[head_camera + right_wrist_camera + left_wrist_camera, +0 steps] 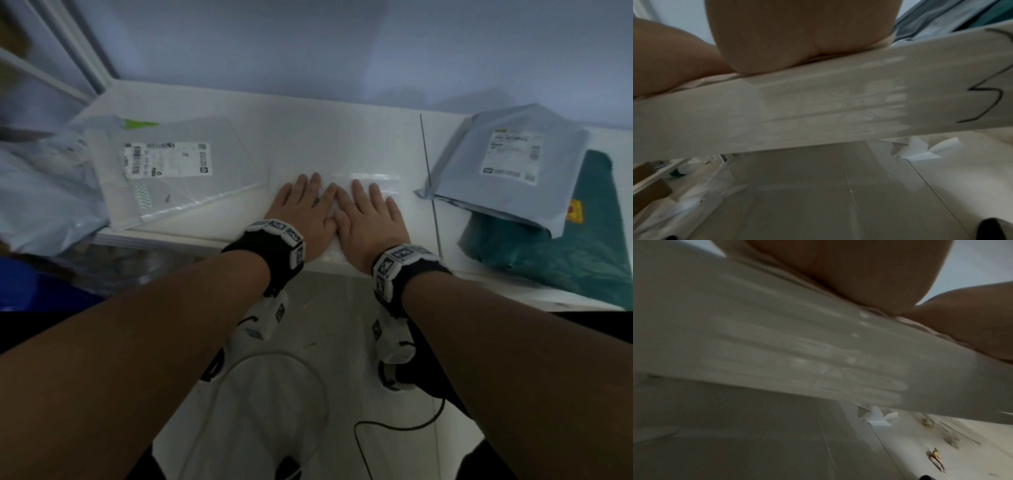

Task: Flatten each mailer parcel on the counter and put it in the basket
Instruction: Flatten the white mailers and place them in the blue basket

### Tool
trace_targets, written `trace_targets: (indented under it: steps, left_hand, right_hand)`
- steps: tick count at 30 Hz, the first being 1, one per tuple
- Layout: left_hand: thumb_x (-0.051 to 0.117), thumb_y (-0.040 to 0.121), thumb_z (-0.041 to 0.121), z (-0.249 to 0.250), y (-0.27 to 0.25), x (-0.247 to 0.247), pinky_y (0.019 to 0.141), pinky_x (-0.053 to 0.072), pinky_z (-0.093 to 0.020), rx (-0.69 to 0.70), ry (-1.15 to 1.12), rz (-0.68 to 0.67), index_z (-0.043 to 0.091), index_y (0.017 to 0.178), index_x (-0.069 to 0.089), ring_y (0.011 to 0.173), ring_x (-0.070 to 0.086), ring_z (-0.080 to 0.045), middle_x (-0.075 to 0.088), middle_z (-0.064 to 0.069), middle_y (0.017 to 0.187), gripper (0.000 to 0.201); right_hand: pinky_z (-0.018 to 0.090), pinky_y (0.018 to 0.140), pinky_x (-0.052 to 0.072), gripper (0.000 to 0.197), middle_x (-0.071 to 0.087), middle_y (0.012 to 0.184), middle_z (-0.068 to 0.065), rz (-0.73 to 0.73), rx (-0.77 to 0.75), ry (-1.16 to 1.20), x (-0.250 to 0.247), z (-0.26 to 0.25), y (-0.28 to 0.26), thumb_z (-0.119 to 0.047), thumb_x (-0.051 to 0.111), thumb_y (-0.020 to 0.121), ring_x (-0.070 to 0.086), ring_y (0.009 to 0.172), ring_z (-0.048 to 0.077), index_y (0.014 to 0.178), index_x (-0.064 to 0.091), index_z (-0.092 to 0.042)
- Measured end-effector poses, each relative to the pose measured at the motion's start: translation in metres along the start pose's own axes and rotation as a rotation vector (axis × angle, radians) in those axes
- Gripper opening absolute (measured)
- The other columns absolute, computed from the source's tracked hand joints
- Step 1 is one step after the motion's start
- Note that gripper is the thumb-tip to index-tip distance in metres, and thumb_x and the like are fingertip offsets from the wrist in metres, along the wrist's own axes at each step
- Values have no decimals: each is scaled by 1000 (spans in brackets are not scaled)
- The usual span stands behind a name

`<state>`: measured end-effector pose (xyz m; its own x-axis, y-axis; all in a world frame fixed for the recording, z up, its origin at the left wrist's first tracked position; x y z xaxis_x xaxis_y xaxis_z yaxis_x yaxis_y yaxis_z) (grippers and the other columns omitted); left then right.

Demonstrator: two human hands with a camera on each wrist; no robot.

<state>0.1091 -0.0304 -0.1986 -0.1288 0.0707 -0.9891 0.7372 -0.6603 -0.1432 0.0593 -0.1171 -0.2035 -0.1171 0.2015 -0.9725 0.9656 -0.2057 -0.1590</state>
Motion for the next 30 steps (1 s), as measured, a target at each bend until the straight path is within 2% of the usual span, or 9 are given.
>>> trace_targets:
  steps: [4, 6, 9, 13, 18, 20, 25, 27, 30]
  left_hand:
    - [19, 98, 46, -6, 4, 4, 119, -5, -38, -41, -66, -49, 30, 154, -1, 149, -8, -24, -12, -6, 162, 62]
    - [22, 98, 47, -10, 5, 5, 119, -7, -37, -80, -99, -80, 28, 154, -4, 148, -12, -25, -17, -9, 160, 65]
    - [25, 97, 48, -11, 4, 4, 119, -6, -38, -105, -93, -84, 22, 154, -5, 148, -11, -25, -15, -11, 160, 69]
    - [24, 96, 51, -12, 7, 7, 120, -5, -38, -109, -98, -109, 24, 154, -3, 149, -9, -25, -13, -10, 161, 70]
    - [18, 95, 60, -16, 7, 6, 120, -1, -38, -71, -59, -98, 29, 154, -4, 149, -7, -25, -12, -8, 161, 70]
    - [17, 95, 61, -17, 6, 6, 120, -2, -38, -69, -53, -76, 31, 154, -4, 149, -7, -25, -13, -9, 161, 69]
    - [19, 93, 64, -19, 7, 7, 119, -4, -39, -102, -74, -77, 37, 153, -4, 148, -10, -26, -16, -9, 160, 69]
    - [19, 93, 64, -21, 10, 8, 120, -4, -38, -104, -87, -97, 38, 152, -3, 148, -10, -25, -15, -8, 161, 68]
    - [15, 97, 57, -23, 11, 7, 119, -4, -37, -113, -119, -91, 39, 152, 0, 149, -8, -24, -12, -6, 161, 60]
  right_hand:
    - [42, 122, -3, 56, -7, 165, -5, -26, 14, 26, -1, 1, 1, -46, 10, 103, -7, 152, 21, 157, 1, -31]
    - [42, 122, -2, 55, -4, 165, -6, -13, 16, 44, -3, 2, 2, -44, 13, 104, -4, 152, 20, 157, 5, -31]
    - [41, 121, 0, 54, 1, 165, -7, -3, 19, 70, -5, 4, 4, -43, 18, 104, 0, 152, 19, 156, 10, -33]
    - [40, 121, 3, 53, 11, 164, -9, 11, 43, 143, -9, 8, 8, -39, 29, 102, 7, 151, 17, 154, 20, -37]
    - [43, 118, 13, 52, 21, 162, -3, 116, 23, 9, -12, 3, 5, -42, 29, 101, 18, 148, 22, 152, 24, -35]
    - [44, 119, 11, 53, 19, 162, -1, 124, 17, 8, -12, 2, 5, -42, 27, 101, 15, 149, 24, 153, 23, -34]
    - [46, 122, -1, 59, -7, 165, 0, 13, 25, -22, -4, 4, 10, -43, 18, 101, -7, 152, 24, 157, 1, -34]
    - [46, 122, -1, 58, -5, 165, -1, 1, 33, -19, -3, 5, 12, -46, 16, 102, -5, 152, 23, 156, 1, -35]
    - [44, 122, 2, 54, 2, 165, -4, -14, 58, 55, -5, 10, 15, -50, 14, 102, 1, 152, 20, 155, 8, -39]
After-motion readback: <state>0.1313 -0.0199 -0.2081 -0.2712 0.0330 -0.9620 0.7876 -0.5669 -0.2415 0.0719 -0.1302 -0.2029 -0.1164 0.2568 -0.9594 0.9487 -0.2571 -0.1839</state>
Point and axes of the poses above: each hand's wrist, its own y-axis towards the middle knuckle, its own x-axis out of the palm, z = x × y, the point moved 10 cm from there along y, towards the middle knuckle
